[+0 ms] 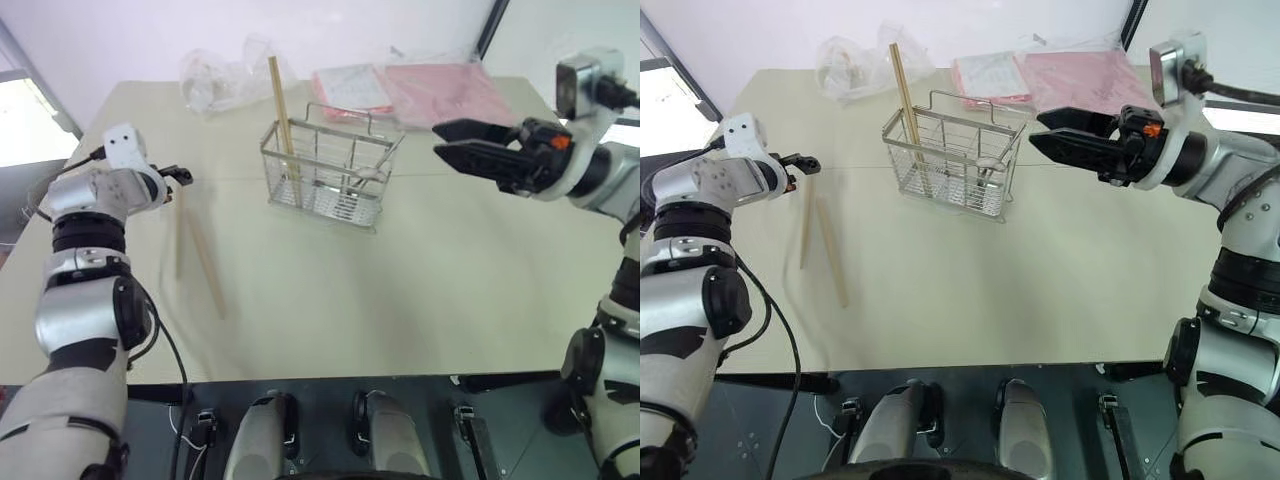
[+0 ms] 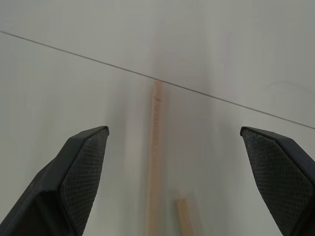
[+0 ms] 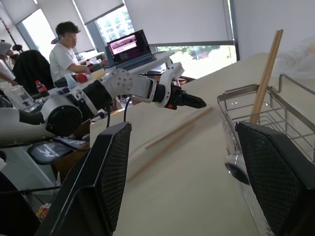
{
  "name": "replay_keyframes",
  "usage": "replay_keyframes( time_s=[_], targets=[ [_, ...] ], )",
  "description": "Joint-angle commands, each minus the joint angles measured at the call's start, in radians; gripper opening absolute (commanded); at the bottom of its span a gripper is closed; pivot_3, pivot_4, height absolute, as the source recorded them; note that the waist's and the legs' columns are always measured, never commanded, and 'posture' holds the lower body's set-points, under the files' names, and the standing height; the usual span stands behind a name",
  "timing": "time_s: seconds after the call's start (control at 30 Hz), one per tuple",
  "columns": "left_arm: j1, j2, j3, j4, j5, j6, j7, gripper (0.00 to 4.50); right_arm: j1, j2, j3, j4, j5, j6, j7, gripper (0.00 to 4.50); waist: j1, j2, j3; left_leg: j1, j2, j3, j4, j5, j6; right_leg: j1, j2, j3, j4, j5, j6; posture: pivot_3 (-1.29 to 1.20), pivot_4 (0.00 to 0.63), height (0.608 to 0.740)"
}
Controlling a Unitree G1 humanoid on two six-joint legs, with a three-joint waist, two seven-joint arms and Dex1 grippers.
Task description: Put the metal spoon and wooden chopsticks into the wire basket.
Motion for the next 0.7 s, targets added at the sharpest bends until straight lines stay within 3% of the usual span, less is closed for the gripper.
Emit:
replay_keyframes(
  time_s=[0.03, 0.33, 0.43, 0.67, 0.7],
  targets=[
    [-0.065, 0.011, 0.011, 0.102, 0.041, -0.065, -0.006, 4.50, 0.008, -0.026, -0.045, -0.047, 0.057, -0.002, -0.044, 3.44, 0.000, 0.000, 0.000, 0.000, 0.000, 0.000, 0.000, 0.000, 0.000, 0.000, 0.000, 0.000, 0.000, 0.000, 0.000, 0.00, 0.150, 0.699],
    [-0.101, -0.010, 0.043, 0.237, 0.069, -0.092, -0.016, 4.50, 0.036, -0.028, -0.073, -0.058, 0.129, -0.011, -0.146, 3.44, 0.002, -0.001, 0.000, 0.000, 0.000, 0.000, 0.000, -0.002, 0.003, 0.000, -0.001, 0.000, 0.000, 0.000, 0.000, 0.00, 0.150, 0.699],
    [-0.101, -0.012, 0.049, 0.246, 0.084, -0.105, -0.011, 3.66, 0.050, -0.035, -0.064, -0.068, 0.146, -0.019, -0.157, 3.48, 0.004, -0.001, 0.000, 0.000, 0.000, 0.000, 0.000, -0.002, 0.003, 0.000, -0.001, 0.000, 0.000, 0.000, 0.000, 0.00, 0.150, 0.699],
    [-0.109, -0.005, 0.069, 0.254, 0.091, -0.114, 0.010, 0.03, 0.066, -0.055, -0.054, -0.074, 0.168, -0.036, -0.157, 3.48, 0.001, -0.001, 0.000, 0.000, 0.000, 0.000, 0.000, -0.003, 0.004, 0.000, -0.001, 0.000, 0.000, 0.000, 0.000, 0.00, 0.150, 0.699],
    [-0.110, -0.004, 0.069, 0.253, 0.092, -0.116, 0.011, 0.03, 0.067, -0.056, -0.052, -0.073, 0.171, -0.038, -0.158, 3.48, 0.001, -0.001, 0.000, 0.000, 0.000, 0.000, 0.000, -0.003, 0.004, 0.000, -0.001, 0.000, 0.000, 0.000, 0.000, 0.00, 0.150, 0.699]
  ],
)
